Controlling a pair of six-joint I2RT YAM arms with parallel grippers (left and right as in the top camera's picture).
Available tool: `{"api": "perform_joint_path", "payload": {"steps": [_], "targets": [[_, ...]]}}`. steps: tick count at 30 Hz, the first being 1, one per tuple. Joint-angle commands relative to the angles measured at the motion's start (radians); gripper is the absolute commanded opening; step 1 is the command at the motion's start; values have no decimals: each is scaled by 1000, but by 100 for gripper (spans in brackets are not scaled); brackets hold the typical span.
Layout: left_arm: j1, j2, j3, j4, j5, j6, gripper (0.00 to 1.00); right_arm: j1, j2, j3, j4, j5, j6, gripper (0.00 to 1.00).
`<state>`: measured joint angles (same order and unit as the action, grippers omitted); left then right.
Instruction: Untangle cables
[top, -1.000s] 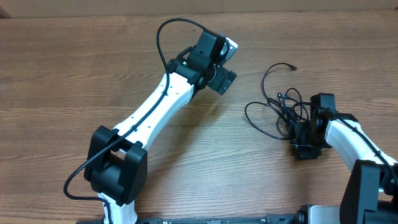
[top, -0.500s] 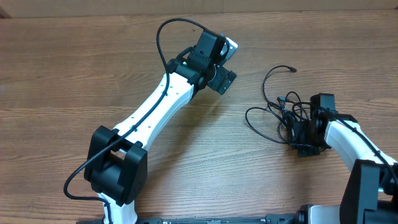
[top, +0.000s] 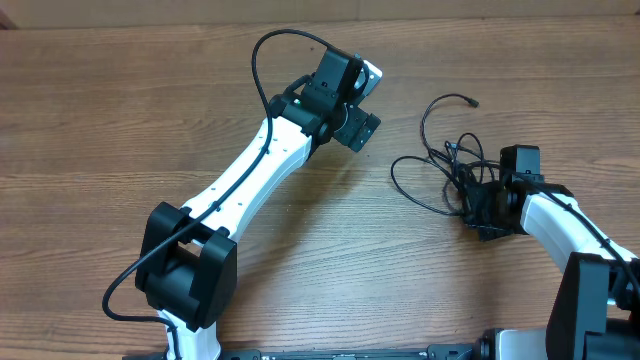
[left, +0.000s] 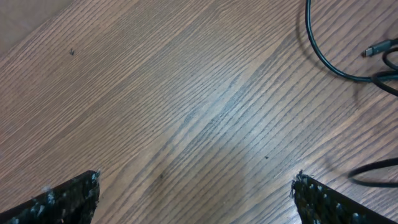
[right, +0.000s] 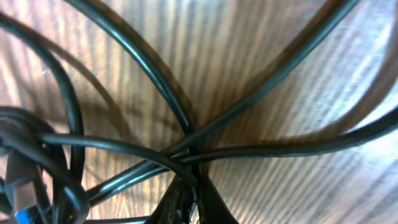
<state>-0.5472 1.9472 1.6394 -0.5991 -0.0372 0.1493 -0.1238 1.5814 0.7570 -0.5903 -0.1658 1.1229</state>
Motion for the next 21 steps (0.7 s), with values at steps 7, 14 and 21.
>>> {"api": "perform_joint_path", "payload": {"steps": [7,14,21], "targets": [[5,5,18,2,4,7,100,-1,8,142,10,-88,-217,4],[5,7,18,0,5,7,100,-1,8,197,7,-231,-290,4],[5,8,18,-8,10,7,99,-1,6,236,16,-384,-466,4]]}}
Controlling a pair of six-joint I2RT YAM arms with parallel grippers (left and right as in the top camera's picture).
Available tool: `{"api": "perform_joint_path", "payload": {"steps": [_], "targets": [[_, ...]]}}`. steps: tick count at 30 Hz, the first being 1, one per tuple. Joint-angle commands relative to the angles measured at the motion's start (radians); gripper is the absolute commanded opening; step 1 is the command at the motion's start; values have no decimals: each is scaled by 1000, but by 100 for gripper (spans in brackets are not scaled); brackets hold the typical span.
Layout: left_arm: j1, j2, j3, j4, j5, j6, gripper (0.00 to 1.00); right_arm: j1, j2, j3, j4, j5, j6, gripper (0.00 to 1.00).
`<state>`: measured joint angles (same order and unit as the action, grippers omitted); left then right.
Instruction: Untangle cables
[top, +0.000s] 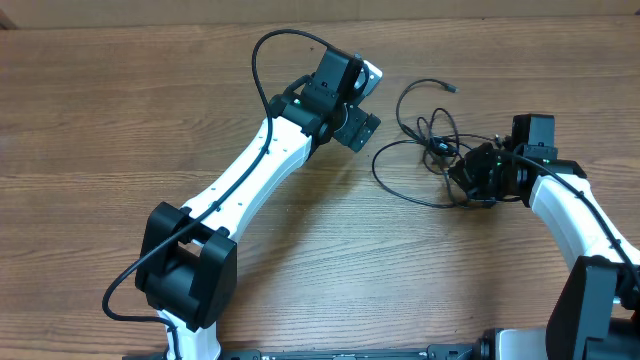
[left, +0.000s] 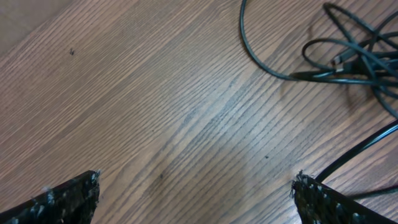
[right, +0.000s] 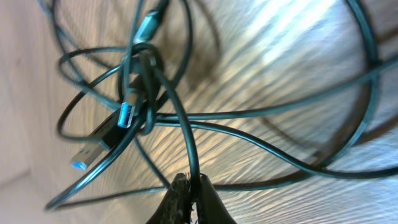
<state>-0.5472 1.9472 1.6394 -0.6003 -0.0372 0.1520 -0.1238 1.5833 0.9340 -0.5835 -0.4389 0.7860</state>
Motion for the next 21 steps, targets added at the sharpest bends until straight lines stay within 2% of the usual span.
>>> {"api": "perform_joint_path", "payload": {"steps": [1,8,14,21], "targets": [[5,8,18,-12,17,4,99,-1,5,76,6,-127,-154,4],[5,8,18,-34,64,4,100,-1,5,274,-72,-131,-270,4],[5,8,18,-42,64,4,99,-1,5,468,-198,2,-280,4],[5,8,18,-42,64,4,99,-1,5,682,-304,2,-348,4]]}}
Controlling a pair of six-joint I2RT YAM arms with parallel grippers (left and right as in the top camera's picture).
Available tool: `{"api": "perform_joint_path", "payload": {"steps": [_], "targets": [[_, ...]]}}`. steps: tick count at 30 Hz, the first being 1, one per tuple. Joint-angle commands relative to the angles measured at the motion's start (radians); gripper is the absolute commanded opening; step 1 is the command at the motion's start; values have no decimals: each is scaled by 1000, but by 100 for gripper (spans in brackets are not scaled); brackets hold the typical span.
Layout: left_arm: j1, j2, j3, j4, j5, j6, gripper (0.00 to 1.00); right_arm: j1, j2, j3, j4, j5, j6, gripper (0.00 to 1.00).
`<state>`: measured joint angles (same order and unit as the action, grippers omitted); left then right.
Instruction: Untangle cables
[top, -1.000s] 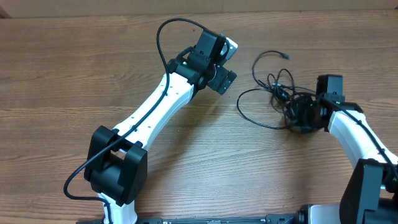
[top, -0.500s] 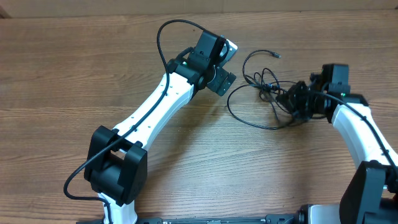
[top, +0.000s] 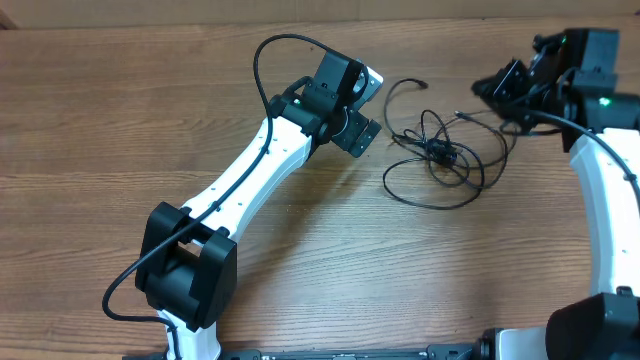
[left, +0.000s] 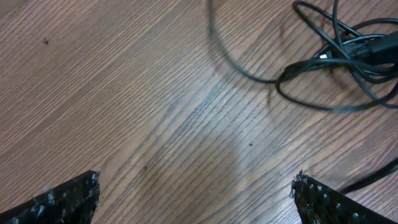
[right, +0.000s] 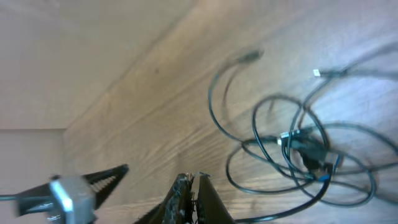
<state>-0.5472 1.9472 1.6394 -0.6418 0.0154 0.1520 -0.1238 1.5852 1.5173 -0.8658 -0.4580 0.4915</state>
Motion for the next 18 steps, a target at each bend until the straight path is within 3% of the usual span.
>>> {"api": "perform_joint_path", "payload": {"steps": [1,14,17,18], "targets": [[5,8,18,0,12,4,99,-1,3,123,-36,26,-55,4],[5,8,18,2,12,4,100,-1,3,173,-174,153,-55,5],[5,8,18,2,12,4,100,-1,3,173,-237,172,-54,57],[5,8,18,2,12,4,100,-1,3,173,-264,188,-51,68]]}}
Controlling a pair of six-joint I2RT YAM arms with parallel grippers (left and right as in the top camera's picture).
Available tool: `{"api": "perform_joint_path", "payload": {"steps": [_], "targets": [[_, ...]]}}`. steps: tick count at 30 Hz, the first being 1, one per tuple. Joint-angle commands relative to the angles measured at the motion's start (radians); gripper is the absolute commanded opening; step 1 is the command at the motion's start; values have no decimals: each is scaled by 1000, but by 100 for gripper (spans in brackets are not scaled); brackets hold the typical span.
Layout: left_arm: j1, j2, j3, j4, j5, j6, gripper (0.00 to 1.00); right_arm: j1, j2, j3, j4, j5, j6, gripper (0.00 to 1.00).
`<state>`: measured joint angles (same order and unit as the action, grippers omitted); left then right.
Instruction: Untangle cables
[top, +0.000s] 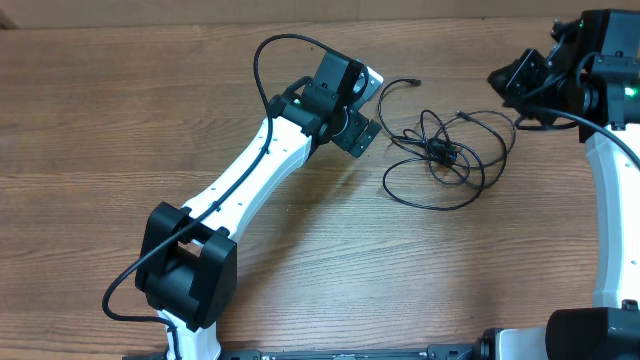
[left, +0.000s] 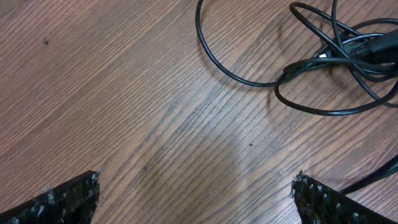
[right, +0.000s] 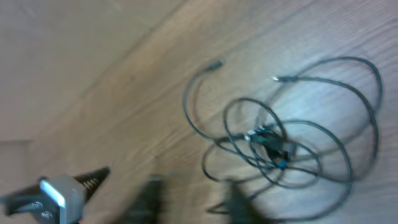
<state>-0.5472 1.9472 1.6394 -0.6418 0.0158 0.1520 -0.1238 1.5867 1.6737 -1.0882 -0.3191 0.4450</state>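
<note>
The black cables (top: 445, 155) lie in a loose tangle of loops on the wooden table, right of centre. One plug end (top: 415, 81) points toward the far edge. My left gripper (top: 358, 130) hovers just left of the tangle, open and empty (left: 196, 177); the left wrist view shows the loops (left: 348, 53) at its upper right. My right gripper (top: 515, 78) is raised at the far right, above and beyond the tangle. Its blurred fingers stand apart (right: 196, 202), with nothing between them and the cables (right: 273, 140) far below.
The wooden table (top: 120, 120) is bare apart from the cables. The left arm (top: 250, 180) stretches diagonally from the near left across the middle. The table's far edge (top: 200, 24) runs just behind both grippers.
My right gripper was shut and is now open, still raised at the far right. The cable loops have settled on the table. The left gripper has not moved.
My right gripper was shut low on the tangle at the right of the table. Then the tangle sat further left and further back, still gripped. Then the gripper was raised at the far right, shut, with the loops spread beside the left gripper. Now it is open.
</note>
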Motion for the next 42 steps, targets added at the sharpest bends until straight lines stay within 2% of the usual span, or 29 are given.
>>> {"api": "perform_joint_path", "payload": {"steps": [1,3,8,12,17,20,22,24,27,34,42], "targets": [[5,8,18,2,11,4,99,-1,2,17,-78,79,0,75],[5,8,18,1,11,4,100,-1,2,16,-165,162,47,79],[5,8,18,2,14,0,100,1,1,11,-336,296,161,80],[5,8,18,2,40,0,100,14,-14,-47,-365,328,232,81],[5,8,18,2,41,1,100,27,-89,-212,-317,330,314,81],[5,8,18,2,41,1,100,27,-185,-379,-249,325,349,86],[5,8,18,2,41,1,100,27,-265,-519,-151,281,359,93],[5,8,18,2,41,1,100,27,-315,-626,-56,238,377,96],[5,8,18,1,41,1,99,27,-342,-751,52,227,476,97],[5,8,18,-6,41,1,100,27,-311,-925,255,174,685,96],[5,8,18,-8,41,1,99,27,-240,-988,534,96,774,90]]}}
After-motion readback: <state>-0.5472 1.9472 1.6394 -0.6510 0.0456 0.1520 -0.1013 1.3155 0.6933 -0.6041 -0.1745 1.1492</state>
